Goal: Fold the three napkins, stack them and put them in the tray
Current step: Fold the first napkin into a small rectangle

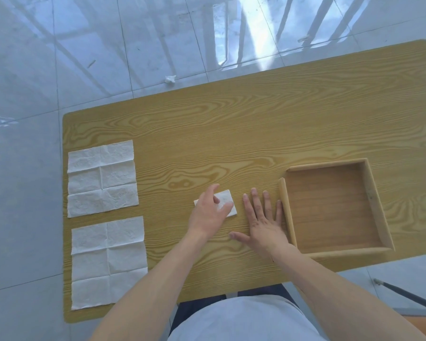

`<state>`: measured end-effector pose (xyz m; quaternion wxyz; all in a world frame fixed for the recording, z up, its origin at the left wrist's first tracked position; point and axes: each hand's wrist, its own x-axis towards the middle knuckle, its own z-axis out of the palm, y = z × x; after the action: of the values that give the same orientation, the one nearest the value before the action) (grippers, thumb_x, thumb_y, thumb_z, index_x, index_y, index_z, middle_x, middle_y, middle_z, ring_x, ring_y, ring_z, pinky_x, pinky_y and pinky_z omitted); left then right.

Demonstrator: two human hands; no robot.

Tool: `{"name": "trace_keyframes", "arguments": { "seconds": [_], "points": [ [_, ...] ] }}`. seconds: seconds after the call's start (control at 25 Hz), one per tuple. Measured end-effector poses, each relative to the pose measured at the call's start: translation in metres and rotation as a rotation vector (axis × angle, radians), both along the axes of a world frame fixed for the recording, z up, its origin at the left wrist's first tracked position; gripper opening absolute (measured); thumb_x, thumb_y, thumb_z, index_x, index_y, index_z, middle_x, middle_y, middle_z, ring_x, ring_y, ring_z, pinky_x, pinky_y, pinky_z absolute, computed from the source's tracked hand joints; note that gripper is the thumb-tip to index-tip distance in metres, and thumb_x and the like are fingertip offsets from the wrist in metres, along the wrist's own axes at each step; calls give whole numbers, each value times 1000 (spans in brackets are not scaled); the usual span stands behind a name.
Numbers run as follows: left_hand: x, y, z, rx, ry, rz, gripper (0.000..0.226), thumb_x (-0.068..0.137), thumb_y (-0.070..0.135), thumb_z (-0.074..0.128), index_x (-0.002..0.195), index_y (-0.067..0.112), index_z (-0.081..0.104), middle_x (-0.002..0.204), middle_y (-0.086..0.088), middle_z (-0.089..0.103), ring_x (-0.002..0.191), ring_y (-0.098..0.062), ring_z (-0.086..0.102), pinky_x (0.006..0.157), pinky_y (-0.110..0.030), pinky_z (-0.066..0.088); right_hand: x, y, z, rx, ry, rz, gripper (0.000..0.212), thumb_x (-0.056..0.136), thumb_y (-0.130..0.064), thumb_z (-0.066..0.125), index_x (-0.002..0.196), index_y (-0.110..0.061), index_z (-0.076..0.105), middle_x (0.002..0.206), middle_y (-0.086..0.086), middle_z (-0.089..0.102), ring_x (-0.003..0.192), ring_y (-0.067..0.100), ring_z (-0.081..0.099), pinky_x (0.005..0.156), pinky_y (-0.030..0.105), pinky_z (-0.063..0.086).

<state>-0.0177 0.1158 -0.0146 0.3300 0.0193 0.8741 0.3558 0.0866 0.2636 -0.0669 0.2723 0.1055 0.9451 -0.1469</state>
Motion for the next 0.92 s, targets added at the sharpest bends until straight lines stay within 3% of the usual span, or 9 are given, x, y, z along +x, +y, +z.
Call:
{"name": "trace_keyframes", "arguments": {
  "seconds": [0.08, 0.16, 0.2, 0.32, 0.48, 0.72, 0.92],
  "points": [
    [9, -17, -2, -57, 227, -53, 49, 90, 39, 60, 135, 25, 48, 110, 5, 54, 96, -16, 55, 82, -36, 50, 1, 0, 1, 3, 6, -1, 110, 72, -94, 13, 145, -28, -35, 151, -4, -46, 138, 26, -42, 104, 53, -36],
    [21, -40, -7, -209, 519, -301, 42, 93, 35, 56, 131, 18, 50, 116, -2, 53, 101, -22, 53, 84, -38, 49, 1, 0, 1, 2, 10, 2, 110, 72, -94, 14, 145, -28, -34, 152, -4, -44, 139, 27, -41, 104, 53, -35],
    [28, -48, -9, -272, 571, -437, 44, 95, 38, 51, 133, 19, 46, 124, -5, 50, 108, -25, 51, 90, -39, 47, 1, -1, 1, 2, 11, 3, 110, 72, -94, 14, 145, -28, -33, 153, -4, -44, 139, 27, -41, 105, 54, -34],
    [50, -54, -18, -413, 478, -662, 63, 98, 53, 32, 151, 22, 18, 156, -10, 20, 139, -32, 25, 115, -47, 27, 1, 0, 1, 4, 4, 4, 110, 71, -95, 12, 146, -28, -33, 154, -4, -42, 140, 26, -41, 105, 54, -34],
    [55, -41, -24, -507, 445, -697, 73, 97, 61, 19, 153, 22, -8, 162, -9, -1, 146, -34, 8, 120, -55, 3, 1, -1, 2, 2, -2, 11, 111, 70, -96, 10, 146, -29, -32, 154, -5, -42, 140, 26, -40, 105, 53, -34],
    [36, -54, -27, -573, 443, -771, 72, 96, 62, 15, 153, 25, -9, 163, -6, -3, 148, -33, 0, 117, -60, -4, 1, 0, 4, -9, -1, 7, 111, 72, -95, 14, 144, -28, -35, 152, -5, -45, 138, 26, -43, 106, 53, -33],
    [17, -64, -29, -551, 439, -805, 70, 95, 62, 10, 151, 29, -18, 163, 1, -18, 149, -26, -16, 118, -58, -8, 0, 0, 3, -16, 9, 2, 111, 71, -95, 14, 143, -28, -37, 151, -5, -46, 137, 25, -44, 109, 57, -29]
  ]
}}
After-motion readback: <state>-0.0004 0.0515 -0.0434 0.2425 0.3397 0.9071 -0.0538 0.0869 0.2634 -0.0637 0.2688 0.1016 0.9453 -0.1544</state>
